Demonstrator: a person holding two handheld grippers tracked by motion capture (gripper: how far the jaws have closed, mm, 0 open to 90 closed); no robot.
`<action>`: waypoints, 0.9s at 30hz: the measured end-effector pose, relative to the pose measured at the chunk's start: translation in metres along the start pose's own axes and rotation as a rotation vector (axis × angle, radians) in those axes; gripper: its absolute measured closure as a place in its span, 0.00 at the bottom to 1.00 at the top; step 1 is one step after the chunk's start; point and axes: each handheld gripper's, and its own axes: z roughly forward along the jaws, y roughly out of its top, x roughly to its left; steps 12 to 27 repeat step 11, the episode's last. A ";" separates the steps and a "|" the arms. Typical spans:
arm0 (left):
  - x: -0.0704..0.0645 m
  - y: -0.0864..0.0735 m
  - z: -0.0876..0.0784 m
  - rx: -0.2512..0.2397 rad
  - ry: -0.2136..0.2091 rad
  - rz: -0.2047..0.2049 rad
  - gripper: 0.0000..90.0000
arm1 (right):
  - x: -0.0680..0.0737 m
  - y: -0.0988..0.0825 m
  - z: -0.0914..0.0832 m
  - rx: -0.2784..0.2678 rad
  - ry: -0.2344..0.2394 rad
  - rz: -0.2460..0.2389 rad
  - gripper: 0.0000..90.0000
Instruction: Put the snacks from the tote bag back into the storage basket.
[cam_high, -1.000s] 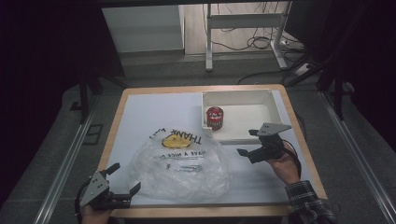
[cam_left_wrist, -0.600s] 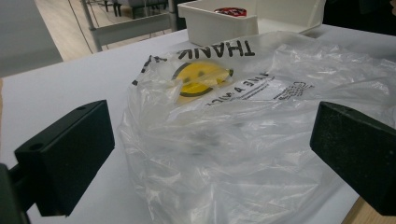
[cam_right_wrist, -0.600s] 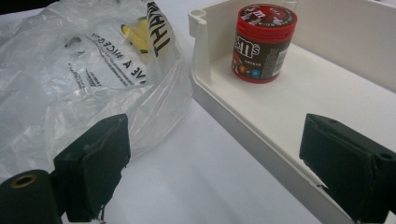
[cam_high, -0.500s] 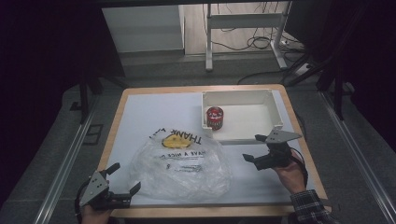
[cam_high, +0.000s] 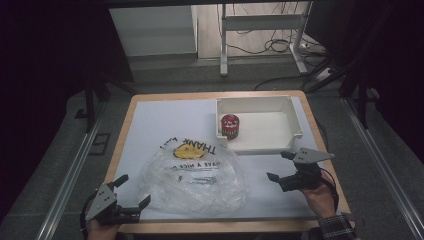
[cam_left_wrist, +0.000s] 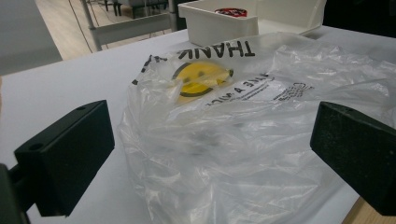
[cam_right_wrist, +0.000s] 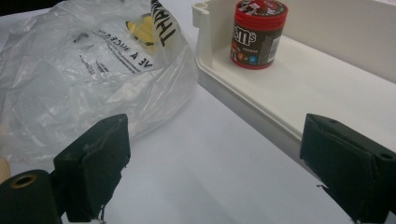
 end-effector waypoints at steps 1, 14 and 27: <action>0.000 0.000 0.000 0.001 0.001 0.001 0.00 | 0.001 -0.002 -0.003 0.001 -0.006 -0.002 0.10; 0.000 0.000 0.001 0.008 0.002 0.007 0.00 | 0.007 -0.014 -0.014 0.017 -0.023 0.000 0.10; 0.000 0.000 0.001 0.008 0.002 0.007 0.00 | 0.007 -0.014 -0.014 0.017 -0.023 0.000 0.10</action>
